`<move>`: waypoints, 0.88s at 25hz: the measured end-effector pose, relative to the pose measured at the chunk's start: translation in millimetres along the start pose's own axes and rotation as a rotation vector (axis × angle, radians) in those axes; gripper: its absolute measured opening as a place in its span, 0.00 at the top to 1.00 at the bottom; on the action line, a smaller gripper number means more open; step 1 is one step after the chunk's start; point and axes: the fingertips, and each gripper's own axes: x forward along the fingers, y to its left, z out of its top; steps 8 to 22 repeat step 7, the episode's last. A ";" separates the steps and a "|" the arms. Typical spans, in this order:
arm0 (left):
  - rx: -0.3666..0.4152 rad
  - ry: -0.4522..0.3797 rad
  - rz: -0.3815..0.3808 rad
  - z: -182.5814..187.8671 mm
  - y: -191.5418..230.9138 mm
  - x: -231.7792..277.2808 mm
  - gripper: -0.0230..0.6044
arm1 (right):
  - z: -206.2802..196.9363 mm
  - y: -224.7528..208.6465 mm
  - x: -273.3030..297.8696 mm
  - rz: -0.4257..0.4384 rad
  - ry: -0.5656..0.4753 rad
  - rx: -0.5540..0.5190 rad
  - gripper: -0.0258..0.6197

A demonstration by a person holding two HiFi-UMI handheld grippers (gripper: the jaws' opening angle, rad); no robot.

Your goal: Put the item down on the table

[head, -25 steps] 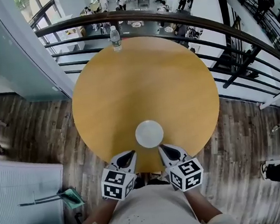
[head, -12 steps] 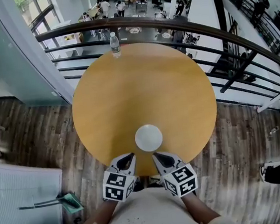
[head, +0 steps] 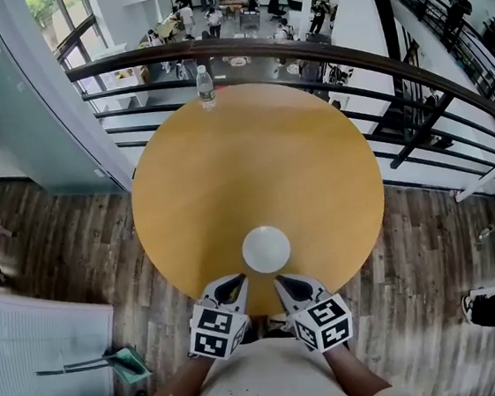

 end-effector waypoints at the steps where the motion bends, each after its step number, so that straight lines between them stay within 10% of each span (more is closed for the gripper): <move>1: -0.001 0.002 0.000 -1.1 -0.4 -0.6 0.93 | -0.9 0.5 -0.8 0.001 0.003 0.000 0.92; 22: 0.004 0.008 -0.008 -1.5 -8.8 -2.7 0.93 | -2.8 2.1 -8.1 0.014 0.012 0.003 0.92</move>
